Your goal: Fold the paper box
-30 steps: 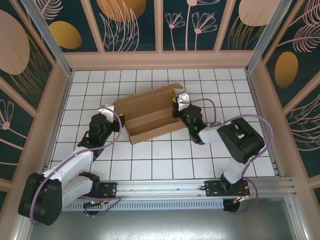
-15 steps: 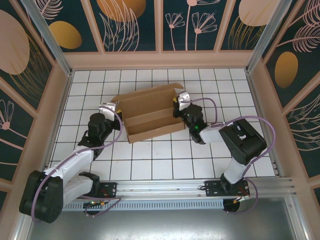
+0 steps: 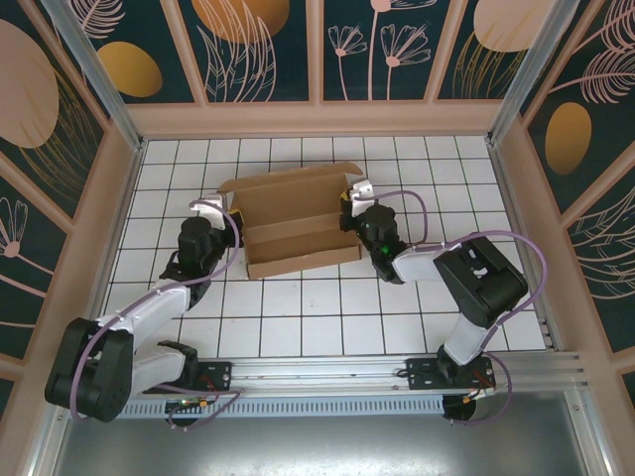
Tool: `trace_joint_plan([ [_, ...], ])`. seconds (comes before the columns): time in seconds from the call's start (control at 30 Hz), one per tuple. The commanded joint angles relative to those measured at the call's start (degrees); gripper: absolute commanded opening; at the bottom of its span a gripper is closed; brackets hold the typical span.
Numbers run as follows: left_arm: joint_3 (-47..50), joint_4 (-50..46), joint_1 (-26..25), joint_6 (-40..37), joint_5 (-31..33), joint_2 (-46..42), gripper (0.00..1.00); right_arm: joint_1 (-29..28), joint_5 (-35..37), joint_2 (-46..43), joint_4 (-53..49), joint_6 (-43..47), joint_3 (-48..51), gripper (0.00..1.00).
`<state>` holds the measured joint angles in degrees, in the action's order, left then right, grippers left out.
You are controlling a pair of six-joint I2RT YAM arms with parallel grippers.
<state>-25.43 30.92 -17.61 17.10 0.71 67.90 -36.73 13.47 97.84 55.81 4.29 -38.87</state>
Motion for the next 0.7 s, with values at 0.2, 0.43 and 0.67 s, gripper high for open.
trace_joint_plan([
  [0.2, -6.0, 6.4, -3.0, 5.3, -2.8, 4.2, 0.08, -5.5, 7.4, 0.5, -4.7, 0.4, -5.9, 0.00],
  [0.43, -6.1, 9.6, -3.7, 6.7, -1.8, 6.6, 0.10, -7.0, 12.8, 2.9, -13.2, -3.8, -12.9, 0.00],
  [0.67, -6.3, 14.0, -6.1, 10.4, 0.9, 10.3, 0.13, -8.1, 16.5, 4.0, -13.5, -15.1, -14.4, 0.00],
])
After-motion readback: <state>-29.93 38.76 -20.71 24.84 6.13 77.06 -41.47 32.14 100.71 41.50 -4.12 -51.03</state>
